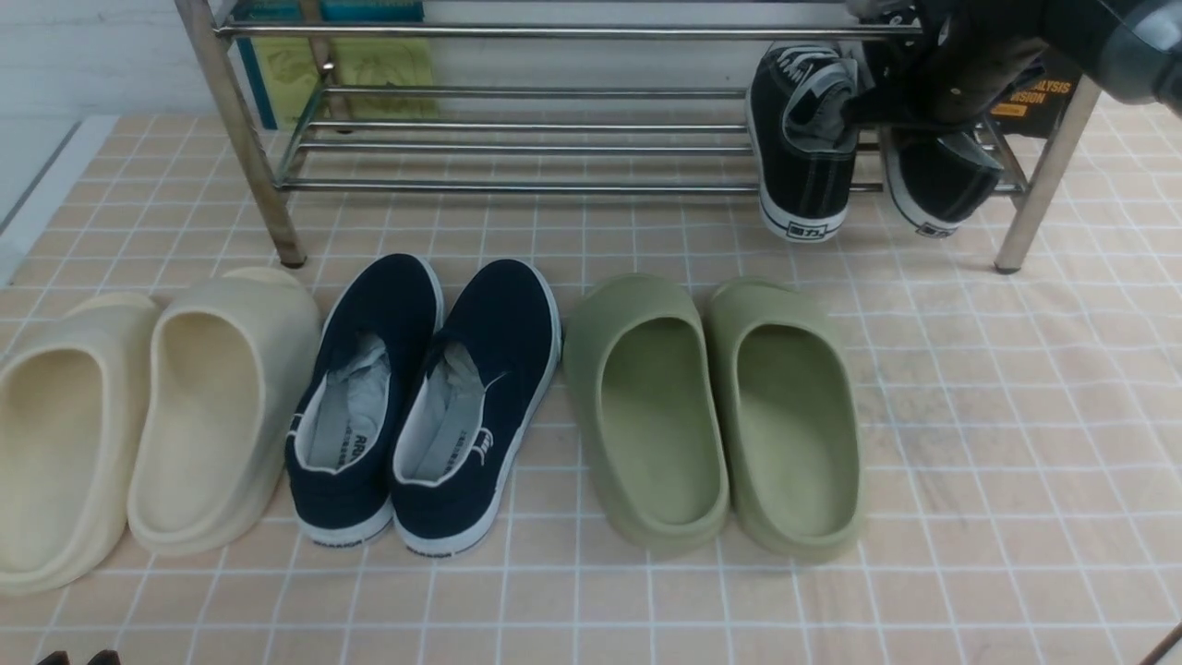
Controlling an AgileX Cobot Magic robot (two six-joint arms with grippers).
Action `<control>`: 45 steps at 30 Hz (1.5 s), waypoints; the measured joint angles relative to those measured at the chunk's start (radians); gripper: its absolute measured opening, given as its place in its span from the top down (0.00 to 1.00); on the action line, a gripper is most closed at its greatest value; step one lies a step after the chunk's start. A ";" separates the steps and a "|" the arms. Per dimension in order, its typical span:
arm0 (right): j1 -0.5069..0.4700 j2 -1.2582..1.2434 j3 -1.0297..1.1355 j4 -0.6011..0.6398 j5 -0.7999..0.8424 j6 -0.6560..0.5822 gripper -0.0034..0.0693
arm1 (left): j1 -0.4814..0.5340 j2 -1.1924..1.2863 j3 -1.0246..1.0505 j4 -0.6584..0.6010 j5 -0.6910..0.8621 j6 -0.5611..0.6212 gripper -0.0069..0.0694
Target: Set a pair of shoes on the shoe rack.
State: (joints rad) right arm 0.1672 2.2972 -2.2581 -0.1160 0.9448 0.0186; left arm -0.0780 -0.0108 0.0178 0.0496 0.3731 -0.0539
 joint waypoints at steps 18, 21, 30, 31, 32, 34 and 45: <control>-0.007 -0.013 0.000 0.009 -0.035 0.052 0.34 | 0.000 0.000 0.000 0.000 0.000 0.000 0.59; -0.007 -0.041 0.000 0.049 -0.003 0.051 0.28 | 0.000 0.000 0.000 0.000 0.000 0.000 0.59; -0.007 -0.414 0.150 0.093 0.104 -0.025 0.58 | 0.000 0.000 0.000 0.000 0.000 0.000 0.59; -0.007 -0.462 0.182 0.086 0.101 -0.027 0.64 | 0.000 0.000 0.000 0.000 0.000 0.000 0.59; -0.007 -0.487 0.191 0.081 0.100 -0.028 0.65 | 0.000 0.000 0.000 0.000 0.000 0.000 0.59; -0.007 -0.611 0.289 0.047 0.076 -0.028 0.81 | 0.000 0.000 0.000 0.000 0.000 0.000 0.59; -0.007 -1.330 1.237 -0.028 -0.373 0.140 0.96 | 0.000 0.000 0.000 0.000 0.000 0.000 0.59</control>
State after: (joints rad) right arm 0.1601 0.9676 -1.0212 -0.1437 0.5717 0.1582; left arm -0.0780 -0.0108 0.0178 0.0496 0.3731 -0.0539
